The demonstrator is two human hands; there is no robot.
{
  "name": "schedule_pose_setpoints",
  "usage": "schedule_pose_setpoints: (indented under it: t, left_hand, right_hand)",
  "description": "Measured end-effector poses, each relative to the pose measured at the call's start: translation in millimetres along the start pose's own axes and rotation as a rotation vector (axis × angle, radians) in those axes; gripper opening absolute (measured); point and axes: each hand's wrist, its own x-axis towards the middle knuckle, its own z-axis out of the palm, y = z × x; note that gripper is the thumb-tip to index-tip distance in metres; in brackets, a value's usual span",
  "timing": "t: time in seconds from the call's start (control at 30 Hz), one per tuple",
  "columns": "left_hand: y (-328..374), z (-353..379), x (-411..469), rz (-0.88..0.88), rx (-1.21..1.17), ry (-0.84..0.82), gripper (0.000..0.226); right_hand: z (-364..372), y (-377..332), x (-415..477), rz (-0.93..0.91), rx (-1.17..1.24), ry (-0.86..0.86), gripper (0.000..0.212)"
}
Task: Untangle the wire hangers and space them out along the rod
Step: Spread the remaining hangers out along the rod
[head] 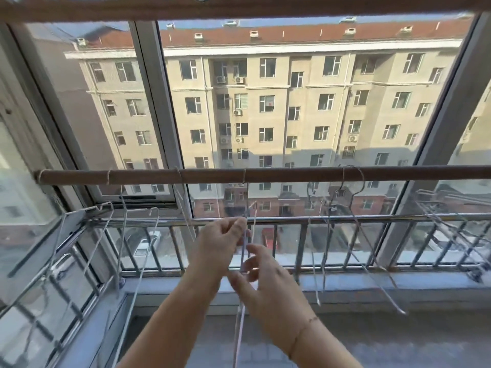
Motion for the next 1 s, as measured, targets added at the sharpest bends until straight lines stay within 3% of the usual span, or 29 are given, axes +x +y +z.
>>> schedule_pose_setpoints:
  t: [0.2,0.33,0.43,0.53,0.63,0.73,0.9,1.0]
  left_hand:
    - [7.5,4.1,5.6,-0.021,-0.145,-0.014,0.012]
    - [19.1,10.9,21.5,-0.033,-0.208,0.006,0.012]
    - [14.7,22.0,33.2,-0.108,-0.228,0.007,0.010]
    - [-7.3,29.5,35.9,-0.150,-0.103,-0.016,0.018]
    - [-27.5,28.9,21.8,-0.188,-0.031,-0.078,0.021]
    - [-45.3,26.5,3.1,-0.225,0.029,-0.156,0.018]
    - [-68.4,20.6,-15.6,-0.234,0.160,-0.275,0.020]
    - [-75.0,14.8,-20.4,-0.169,0.226,-0.298,0.025]
  right_hand:
    - [14.8,6.8,17.6,-0.044,0.190,0.140,0.023]
    - [3.5,5.1,37.9,-0.055,0.237,0.219,0.013]
    - [-2.3,11.9,46.3,-0.008,0.281,0.172,0.021]
    - [-1.8,30.5,42.8,0.062,0.290,0.184,0.028]
    - [-1.3,53.8,37.8,0.101,0.199,0.246,0.018]
    - [-4.6,71.0,35.8,0.076,0.089,0.268,0.025]
    - [-7.1,89.9,33.8,0.031,-0.095,0.112,0.045]
    - [-4.7,100.8,31.6,0.062,-0.219,-0.017,0.044]
